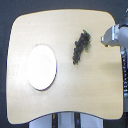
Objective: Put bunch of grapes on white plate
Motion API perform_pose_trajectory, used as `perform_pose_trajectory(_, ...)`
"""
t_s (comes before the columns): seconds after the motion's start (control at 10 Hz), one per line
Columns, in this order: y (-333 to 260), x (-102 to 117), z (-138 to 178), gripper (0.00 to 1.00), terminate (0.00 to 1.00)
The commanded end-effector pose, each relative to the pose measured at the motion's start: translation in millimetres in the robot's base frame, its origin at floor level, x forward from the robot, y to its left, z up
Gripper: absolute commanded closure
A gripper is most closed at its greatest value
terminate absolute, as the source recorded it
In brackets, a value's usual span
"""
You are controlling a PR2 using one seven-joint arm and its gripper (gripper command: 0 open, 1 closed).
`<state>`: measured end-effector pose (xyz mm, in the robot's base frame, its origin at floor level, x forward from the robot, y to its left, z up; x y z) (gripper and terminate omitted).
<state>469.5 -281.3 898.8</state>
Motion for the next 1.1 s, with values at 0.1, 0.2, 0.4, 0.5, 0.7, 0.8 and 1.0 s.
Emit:
perform_pose_trajectory(0.1, 12, 2, -3, 0.0, 0.0)
perform_pose_trajectory(0.2, 17, 4, -7, 0.0, 0.0)
perform_pose_trajectory(0.4, 52, 14, -13, 0.0, 0.0)
perform_pose_trajectory(0.5, 70, 21, -18, 0.0, 0.0)
perform_pose_trajectory(0.7, 100, 30, -36, 0.0, 0.0)
perform_pose_trajectory(0.8, 113, 34, -47, 0.0, 0.0)
perform_pose_trajectory(1.0, 139, 42, -71, 0.0, 0.0)
